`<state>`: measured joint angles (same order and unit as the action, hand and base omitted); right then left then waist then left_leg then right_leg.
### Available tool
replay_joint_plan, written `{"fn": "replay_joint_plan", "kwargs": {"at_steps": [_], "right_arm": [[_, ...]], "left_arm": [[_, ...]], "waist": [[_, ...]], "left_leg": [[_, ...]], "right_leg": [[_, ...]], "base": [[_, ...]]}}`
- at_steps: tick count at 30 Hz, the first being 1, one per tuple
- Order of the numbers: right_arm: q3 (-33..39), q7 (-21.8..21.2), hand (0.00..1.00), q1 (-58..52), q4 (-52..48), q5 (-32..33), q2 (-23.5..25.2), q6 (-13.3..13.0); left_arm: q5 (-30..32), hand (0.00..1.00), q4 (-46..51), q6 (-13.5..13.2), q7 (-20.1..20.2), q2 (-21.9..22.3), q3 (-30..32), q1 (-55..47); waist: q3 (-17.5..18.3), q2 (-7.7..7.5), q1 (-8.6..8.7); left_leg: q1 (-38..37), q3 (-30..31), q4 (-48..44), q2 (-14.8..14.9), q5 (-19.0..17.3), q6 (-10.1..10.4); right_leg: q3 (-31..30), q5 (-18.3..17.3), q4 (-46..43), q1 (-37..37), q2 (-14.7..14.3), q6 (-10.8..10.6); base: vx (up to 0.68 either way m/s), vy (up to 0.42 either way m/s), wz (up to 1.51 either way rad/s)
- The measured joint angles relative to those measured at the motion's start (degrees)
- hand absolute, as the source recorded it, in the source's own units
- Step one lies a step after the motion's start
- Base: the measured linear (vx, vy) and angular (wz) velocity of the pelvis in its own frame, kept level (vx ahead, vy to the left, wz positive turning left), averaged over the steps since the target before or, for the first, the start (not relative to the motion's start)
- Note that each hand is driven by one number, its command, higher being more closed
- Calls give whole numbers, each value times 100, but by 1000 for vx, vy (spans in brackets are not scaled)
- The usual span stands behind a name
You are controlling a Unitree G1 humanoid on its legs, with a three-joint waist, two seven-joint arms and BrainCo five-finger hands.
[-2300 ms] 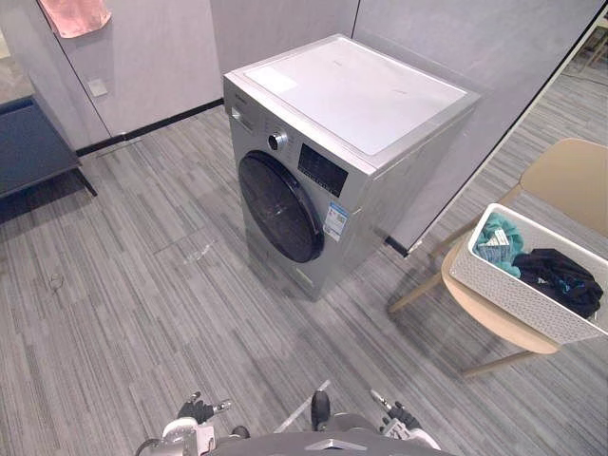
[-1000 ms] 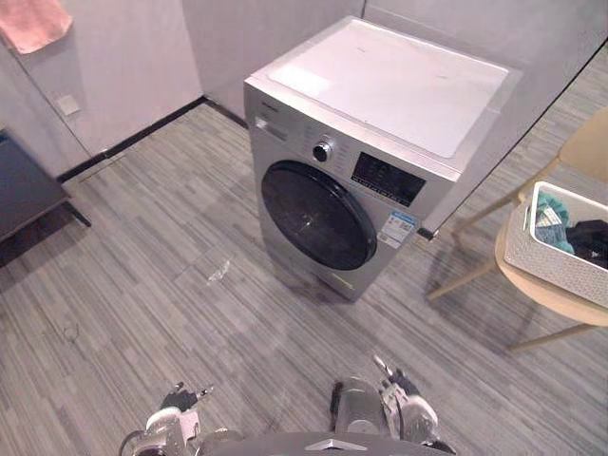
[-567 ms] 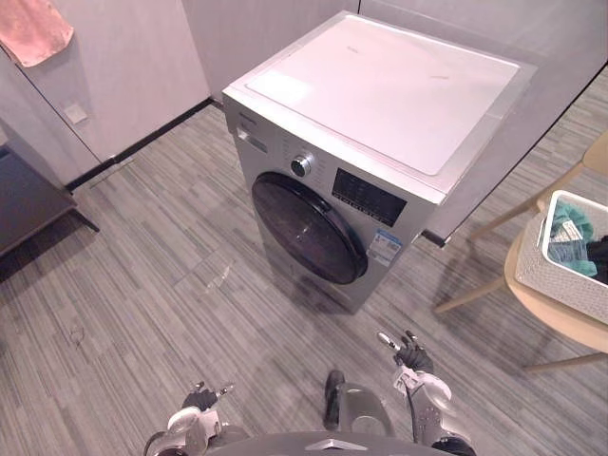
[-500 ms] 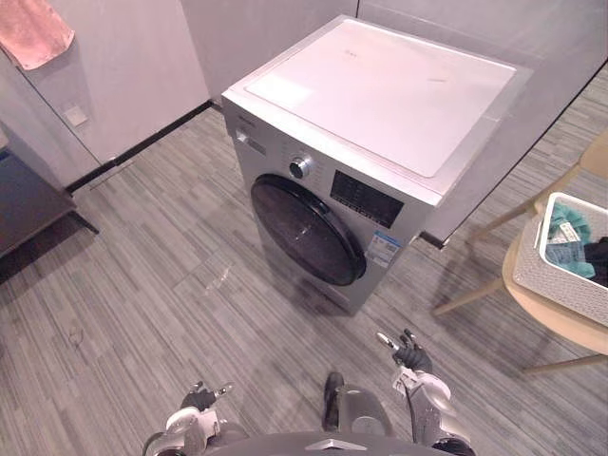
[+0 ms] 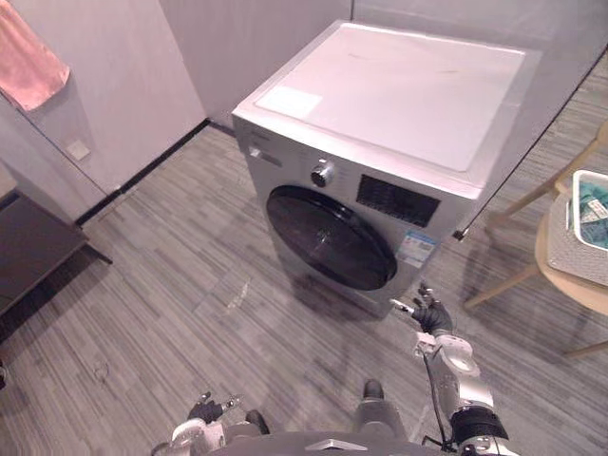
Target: Pick up the laundry basket with both hands and put the clothes into the washing machine.
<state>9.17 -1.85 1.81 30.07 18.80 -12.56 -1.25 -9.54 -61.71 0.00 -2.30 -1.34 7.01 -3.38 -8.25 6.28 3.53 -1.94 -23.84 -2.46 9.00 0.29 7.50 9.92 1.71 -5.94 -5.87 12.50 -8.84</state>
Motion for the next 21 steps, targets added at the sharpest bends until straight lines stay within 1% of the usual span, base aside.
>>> {"fn": "replay_joint_plan", "kwargs": {"at_steps": [1, 2, 4, 8, 11, 13, 15, 18, 21], "right_arm": [[-4, -79, 0, -43, -27, -1, 81, 31], [-44, -122, 0, -79, -134, -1, 119, 37], [-141, -178, 0, -148, -437, 1, 121, 41], [-145, -307, 0, -424, -903, 217, 113, 36], [-146, -318, 0, -530, -1052, 225, 104, 40], [-154, -319, 0, -549, -1138, 224, 105, 40], [-152, -295, 0, -389, -1151, 207, 69, 41], [-150, -269, 0, -176, -1434, 158, -30, 20], [-186, -273, 0, 3, -1963, 135, -238, -30]], "left_arm": [[54, 0, 12, 3, 5, -62, -36, -26], [94, 0, 23, 3, 3, -126, -43, -34], [95, 0, 29, 4, 0, -181, -41, -49], [94, 0, 32, 3, 5, -148, -46, -45], [134, 0, 34, 3, 9, -130, -53, -5], [195, 0, 37, 3, 4, -147, -46, 11], [208, 0, 48, 3, 0, -185, -47, 65], [207, 0, 88, 1, -5, -200, -45, 76], [207, 0, 158, -2, -7, -206, -44, 74]], "waist": [[30, -59, -42], [44, -81, -77], [45, -76, -88], [45, -81, -74], [27, -131, -34], [24, -201, -54], [-8, -288, -117], [-30, -338, -143], [-47, -370, -182]], "left_leg": [[-29, -31, 73, -101, -3, -7], [-47, -82, 121, -170, -5, -14], [-45, -120, 167, -198, -9, -19], [9, -92, 261, -140, -5, -26], [149, -24, 307, -129, 31, -65], [249, 0, 368, -136, 72, -74], [333, 18, 365, -134, 82, -74], [400, 37, 366, -141, 85, -77], [483, 50, 366, -145, 88, -77]], "right_leg": [[-1, 106, 185, 74, 66, -42], [-4, 184, 313, 115, 108, -67], [-2, 263, 460, 124, 111, -97], [74, 356, 666, 127, 16, -71], [166, 412, 773, 66, -6, -74], [191, 462, 847, -8, -24, -66], [211, 524, 944, -38, -36, -67], [239, 546, 981, -64, -37, -74], [257, 551, 982, -133, -37, -72]], "base": [[68, 140, 3], [65, 117, -2], [53, 37, -9], [23, -40, -3], [-5, -46, 10], [-6, -32, 9], [-1, -25, 4], [-3, -15, 5], [0, -9, 3]]}}
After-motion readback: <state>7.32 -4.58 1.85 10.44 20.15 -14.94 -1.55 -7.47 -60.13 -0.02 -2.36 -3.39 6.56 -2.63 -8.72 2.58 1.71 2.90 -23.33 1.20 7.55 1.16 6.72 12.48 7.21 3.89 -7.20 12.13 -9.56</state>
